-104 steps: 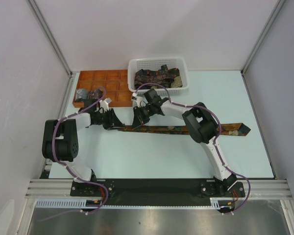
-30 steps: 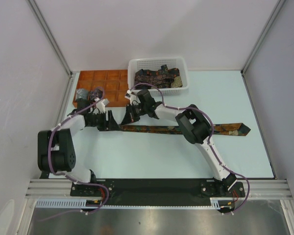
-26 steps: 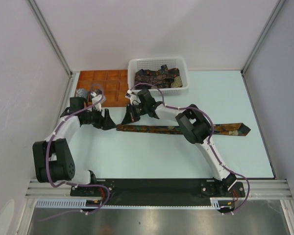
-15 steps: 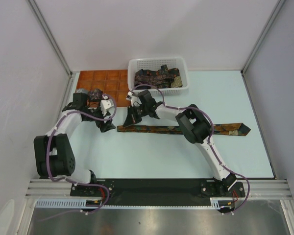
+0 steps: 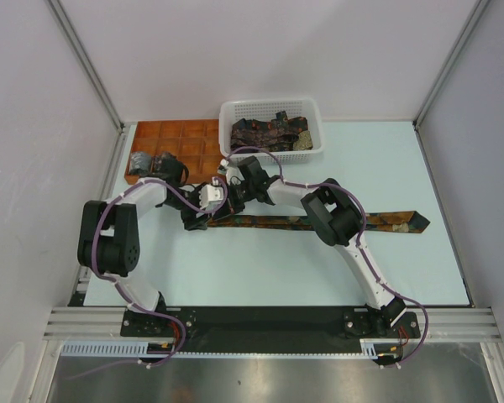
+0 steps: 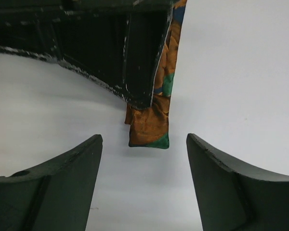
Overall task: Roll the ties
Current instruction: Roll the tie at the center of the board.
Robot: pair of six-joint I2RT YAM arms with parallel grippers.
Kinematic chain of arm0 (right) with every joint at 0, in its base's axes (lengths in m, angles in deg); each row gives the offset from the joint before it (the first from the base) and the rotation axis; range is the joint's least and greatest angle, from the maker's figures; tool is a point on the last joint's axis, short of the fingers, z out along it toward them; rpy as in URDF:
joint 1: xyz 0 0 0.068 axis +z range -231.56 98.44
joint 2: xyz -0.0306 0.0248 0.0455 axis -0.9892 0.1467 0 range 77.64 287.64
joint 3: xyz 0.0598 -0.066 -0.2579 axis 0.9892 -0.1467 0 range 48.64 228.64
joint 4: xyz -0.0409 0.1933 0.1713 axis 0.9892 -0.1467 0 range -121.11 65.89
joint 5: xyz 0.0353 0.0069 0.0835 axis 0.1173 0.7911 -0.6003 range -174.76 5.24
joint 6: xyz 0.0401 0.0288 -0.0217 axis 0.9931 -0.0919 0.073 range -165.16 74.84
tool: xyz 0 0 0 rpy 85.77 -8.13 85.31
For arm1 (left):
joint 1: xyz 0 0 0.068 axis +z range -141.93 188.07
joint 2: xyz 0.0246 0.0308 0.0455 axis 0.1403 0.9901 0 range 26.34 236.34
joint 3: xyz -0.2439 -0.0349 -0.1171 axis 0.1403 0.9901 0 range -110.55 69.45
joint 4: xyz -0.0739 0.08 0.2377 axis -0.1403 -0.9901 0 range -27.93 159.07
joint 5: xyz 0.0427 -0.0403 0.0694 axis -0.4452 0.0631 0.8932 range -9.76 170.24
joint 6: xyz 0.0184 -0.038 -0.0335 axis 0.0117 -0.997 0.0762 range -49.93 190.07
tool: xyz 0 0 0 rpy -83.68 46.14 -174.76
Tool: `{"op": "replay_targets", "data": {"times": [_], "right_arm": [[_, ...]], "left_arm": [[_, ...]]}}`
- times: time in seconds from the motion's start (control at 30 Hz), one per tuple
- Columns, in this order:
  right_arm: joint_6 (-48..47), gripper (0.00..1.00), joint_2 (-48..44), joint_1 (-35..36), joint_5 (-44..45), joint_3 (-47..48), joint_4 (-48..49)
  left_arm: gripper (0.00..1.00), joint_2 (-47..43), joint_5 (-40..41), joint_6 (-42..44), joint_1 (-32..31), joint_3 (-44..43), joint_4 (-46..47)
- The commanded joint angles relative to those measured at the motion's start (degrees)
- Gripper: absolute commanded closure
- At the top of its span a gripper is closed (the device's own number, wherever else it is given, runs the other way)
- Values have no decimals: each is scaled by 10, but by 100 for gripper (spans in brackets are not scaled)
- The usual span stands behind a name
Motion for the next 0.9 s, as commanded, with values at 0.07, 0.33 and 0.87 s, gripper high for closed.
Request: {"op": "replay_targets", "data": {"times": [0.07,0.33,0.87], "right_arm": [[-17,100,-1,-6,12,-13,-24],[-11,100,1,-7,8,-14,-20],[-11,100,1,-7,18,-15,-21]], "left_arm": [[26,8,42,30,-6,-9,5],[37,21,39,69,-7,-24,-1],[57,39,55,93,-28,-40,-44]]}}
